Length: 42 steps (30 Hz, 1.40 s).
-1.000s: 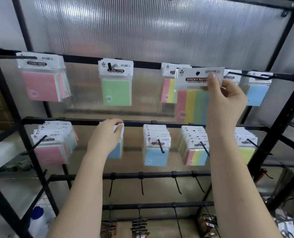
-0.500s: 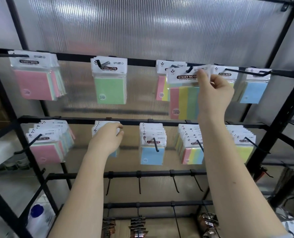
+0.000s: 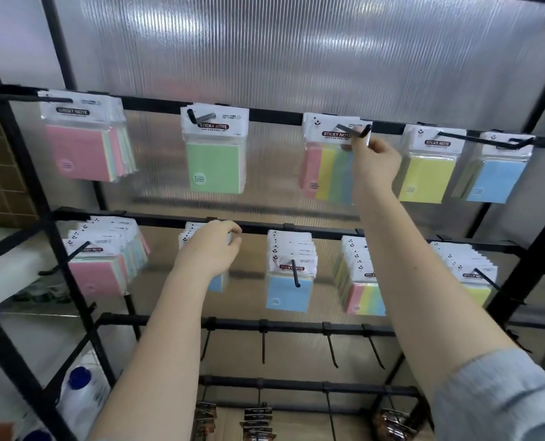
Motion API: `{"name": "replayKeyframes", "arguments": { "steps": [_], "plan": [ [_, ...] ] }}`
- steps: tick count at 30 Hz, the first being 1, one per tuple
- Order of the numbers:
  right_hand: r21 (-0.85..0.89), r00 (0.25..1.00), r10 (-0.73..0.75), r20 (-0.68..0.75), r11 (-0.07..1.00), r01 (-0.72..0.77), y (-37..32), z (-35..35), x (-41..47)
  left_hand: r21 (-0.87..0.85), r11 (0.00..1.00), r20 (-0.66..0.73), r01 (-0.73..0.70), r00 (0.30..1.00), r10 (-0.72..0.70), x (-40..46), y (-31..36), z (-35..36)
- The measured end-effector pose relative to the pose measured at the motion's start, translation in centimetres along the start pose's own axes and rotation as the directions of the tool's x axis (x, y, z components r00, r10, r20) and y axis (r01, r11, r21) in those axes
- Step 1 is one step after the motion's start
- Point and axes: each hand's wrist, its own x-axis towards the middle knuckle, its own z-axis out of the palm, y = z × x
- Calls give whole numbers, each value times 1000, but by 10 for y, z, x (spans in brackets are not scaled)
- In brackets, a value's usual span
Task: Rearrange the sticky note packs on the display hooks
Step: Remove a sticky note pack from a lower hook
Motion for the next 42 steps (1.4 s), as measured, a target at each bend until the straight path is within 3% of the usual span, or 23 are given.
{"name": "replayKeyframes", "arguments": {
  "steps": [10,23,29,35,42],
  "plan": [
    [-58,994,-30,-105,998,24,12,17,24,-13,1000,-22,15,1000,-16,5,-2,-8],
    [87,974,-37,-223,995,57,29,5,5,-39,999,-82,23,996,-26,-1,-14,-9],
    [76,980,40,-195,997,-26,62,-17,-35,-73,997,-99,34,994,-42,-12,-23,-9],
    [-11,973,150,-174,988,-154,102,-35,-71,-114,992,-143,57,987,-73,-23,-33,-8],
    [-278,972,229,-53,931,-235,148,-44,-121,-176,977,-255,118,953,-161,-37,-49,-14]
  ]
}}
